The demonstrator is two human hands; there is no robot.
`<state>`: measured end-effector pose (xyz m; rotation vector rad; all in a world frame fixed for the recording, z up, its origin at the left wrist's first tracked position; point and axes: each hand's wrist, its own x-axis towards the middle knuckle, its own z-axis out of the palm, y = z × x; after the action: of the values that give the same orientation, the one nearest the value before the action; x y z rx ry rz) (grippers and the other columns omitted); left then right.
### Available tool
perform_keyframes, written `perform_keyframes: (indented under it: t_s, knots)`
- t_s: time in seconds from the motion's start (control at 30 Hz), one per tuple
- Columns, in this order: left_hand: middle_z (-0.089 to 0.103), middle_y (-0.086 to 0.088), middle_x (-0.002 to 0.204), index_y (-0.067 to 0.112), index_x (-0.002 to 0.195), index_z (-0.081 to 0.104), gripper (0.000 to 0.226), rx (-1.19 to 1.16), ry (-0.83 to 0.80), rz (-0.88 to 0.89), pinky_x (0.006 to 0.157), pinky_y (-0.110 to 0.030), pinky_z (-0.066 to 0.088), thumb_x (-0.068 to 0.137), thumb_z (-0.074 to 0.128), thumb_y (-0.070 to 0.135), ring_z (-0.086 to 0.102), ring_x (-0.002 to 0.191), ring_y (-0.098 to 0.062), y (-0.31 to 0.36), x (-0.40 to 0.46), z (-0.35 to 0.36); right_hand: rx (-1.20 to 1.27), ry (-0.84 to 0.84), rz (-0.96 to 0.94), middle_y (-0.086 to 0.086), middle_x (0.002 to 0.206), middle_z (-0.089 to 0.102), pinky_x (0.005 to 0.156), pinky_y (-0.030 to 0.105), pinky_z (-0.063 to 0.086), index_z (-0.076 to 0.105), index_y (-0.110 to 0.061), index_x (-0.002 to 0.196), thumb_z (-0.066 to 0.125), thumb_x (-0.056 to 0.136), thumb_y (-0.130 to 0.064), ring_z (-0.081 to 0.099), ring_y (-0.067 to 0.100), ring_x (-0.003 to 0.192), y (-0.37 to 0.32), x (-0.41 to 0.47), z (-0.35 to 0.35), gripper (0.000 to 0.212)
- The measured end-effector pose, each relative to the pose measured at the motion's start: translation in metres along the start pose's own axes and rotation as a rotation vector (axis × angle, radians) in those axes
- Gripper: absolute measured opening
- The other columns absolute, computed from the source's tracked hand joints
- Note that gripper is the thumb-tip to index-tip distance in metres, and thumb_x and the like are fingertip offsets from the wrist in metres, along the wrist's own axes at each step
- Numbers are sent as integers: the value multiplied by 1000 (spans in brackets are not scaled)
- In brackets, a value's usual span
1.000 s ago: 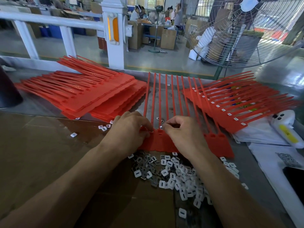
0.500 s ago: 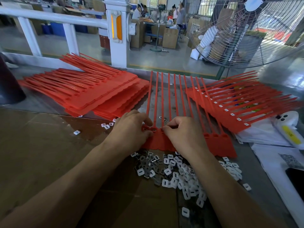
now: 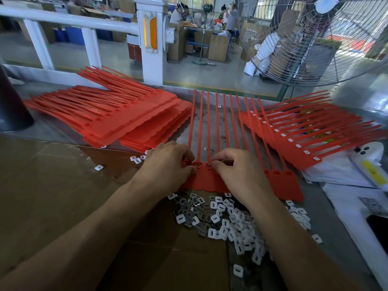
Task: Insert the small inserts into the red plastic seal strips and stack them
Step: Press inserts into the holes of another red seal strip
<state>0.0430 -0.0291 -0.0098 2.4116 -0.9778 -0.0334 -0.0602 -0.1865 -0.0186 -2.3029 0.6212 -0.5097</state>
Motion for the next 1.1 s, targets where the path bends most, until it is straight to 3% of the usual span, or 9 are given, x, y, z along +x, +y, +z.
perform_keyframes:
  t_s: [0.17, 0.3, 0.43, 0.67, 0.8, 0.97, 1.1]
  knots:
    - [59, 7, 113, 32, 116, 67, 28, -3, 2, 7, 102, -40, 41, 90, 72, 41, 52, 113, -16, 0, 0, 0, -75, -40, -28, -19, 104, 74, 69, 5, 44, 80, -30, 105, 64, 98, -22, 64, -7, 87, -1, -4, -4, 19]
    - [58, 8, 111, 33, 115, 67, 27, -1, 6, 16, 100, -39, 41, 90, 72, 42, 51, 112, -16, -1, 0, 1, -77, -46, -44, -15, 121, 73, 74, 1, 39, 78, -29, 117, 60, 100, -19, 60, -8, 93, -3, -5, -6, 26]
    - [59, 8, 112, 33, 117, 67, 28, 4, 5, 21, 101, -38, 40, 90, 72, 42, 51, 112, -15, -2, 0, 1, -109, -56, -47, -14, 117, 74, 67, -2, 41, 79, -28, 112, 57, 100, -18, 59, -9, 80, -3, -5, -6, 27]
    - [58, 9, 112, 32, 117, 67, 28, -3, -1, 25, 101, -39, 41, 91, 71, 42, 50, 112, -14, -2, 1, 1, -124, -69, -76, -12, 127, 71, 78, 1, 37, 76, -27, 122, 57, 100, -17, 63, 0, 112, -5, -7, -6, 31]
    - [58, 9, 110, 32, 117, 68, 28, -15, -3, 24, 100, -39, 42, 91, 71, 40, 50, 110, -14, -3, 0, 0, -87, -62, -70, -17, 114, 73, 69, 6, 48, 77, -30, 115, 61, 101, -23, 67, -4, 87, -6, -10, -10, 22]
    - [58, 7, 110, 31, 117, 68, 26, -21, -16, 33, 100, -42, 44, 92, 70, 37, 51, 109, -15, -3, 1, -1, -64, -307, -206, -24, 96, 69, 69, 10, 46, 75, -39, 98, 73, 94, -36, 63, -11, 91, -13, -18, -18, 5]
    - [59, 6, 111, 30, 117, 69, 26, -20, -6, 41, 100, -43, 45, 92, 70, 35, 52, 110, -16, -3, 2, -1, -96, -465, -296, -23, 97, 68, 74, 16, 47, 75, -38, 98, 79, 88, -39, 63, -8, 91, -17, -22, -15, 11]
